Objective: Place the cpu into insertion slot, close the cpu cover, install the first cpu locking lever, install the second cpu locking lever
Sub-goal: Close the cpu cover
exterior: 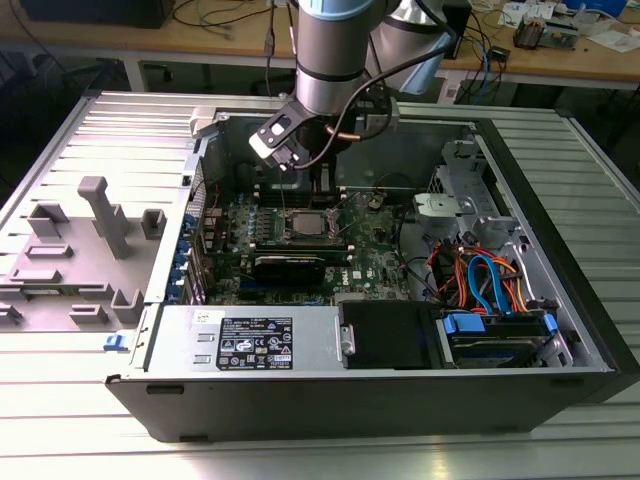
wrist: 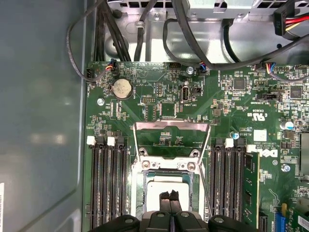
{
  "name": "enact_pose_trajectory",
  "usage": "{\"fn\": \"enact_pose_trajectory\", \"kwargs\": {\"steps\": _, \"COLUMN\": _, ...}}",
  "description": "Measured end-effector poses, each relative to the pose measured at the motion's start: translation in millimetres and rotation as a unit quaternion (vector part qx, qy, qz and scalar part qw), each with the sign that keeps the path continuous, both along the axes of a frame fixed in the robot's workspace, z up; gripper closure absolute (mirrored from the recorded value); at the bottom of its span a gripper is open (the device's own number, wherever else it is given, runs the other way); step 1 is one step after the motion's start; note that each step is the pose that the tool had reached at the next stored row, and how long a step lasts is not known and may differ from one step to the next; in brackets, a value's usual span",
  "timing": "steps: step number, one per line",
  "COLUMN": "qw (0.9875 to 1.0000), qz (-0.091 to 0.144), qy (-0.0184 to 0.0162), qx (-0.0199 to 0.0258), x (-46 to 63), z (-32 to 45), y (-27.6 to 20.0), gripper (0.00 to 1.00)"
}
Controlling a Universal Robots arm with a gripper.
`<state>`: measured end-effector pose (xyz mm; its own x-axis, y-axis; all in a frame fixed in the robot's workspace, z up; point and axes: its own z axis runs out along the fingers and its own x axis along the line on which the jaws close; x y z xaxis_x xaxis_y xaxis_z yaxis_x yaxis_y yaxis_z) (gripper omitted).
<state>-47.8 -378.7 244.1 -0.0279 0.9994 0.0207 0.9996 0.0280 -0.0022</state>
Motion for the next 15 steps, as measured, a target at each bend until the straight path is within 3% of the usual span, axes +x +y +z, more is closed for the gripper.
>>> {"fn": "enact_pose_trajectory", "kwargs": {"steps": 15, "qw": 1.0, "qz": 0.0, "qy": 0.0008, "qx": 0.0003, "x": 1.4, "z": 2.5, "y": -0.1, "gripper": 0.89}}
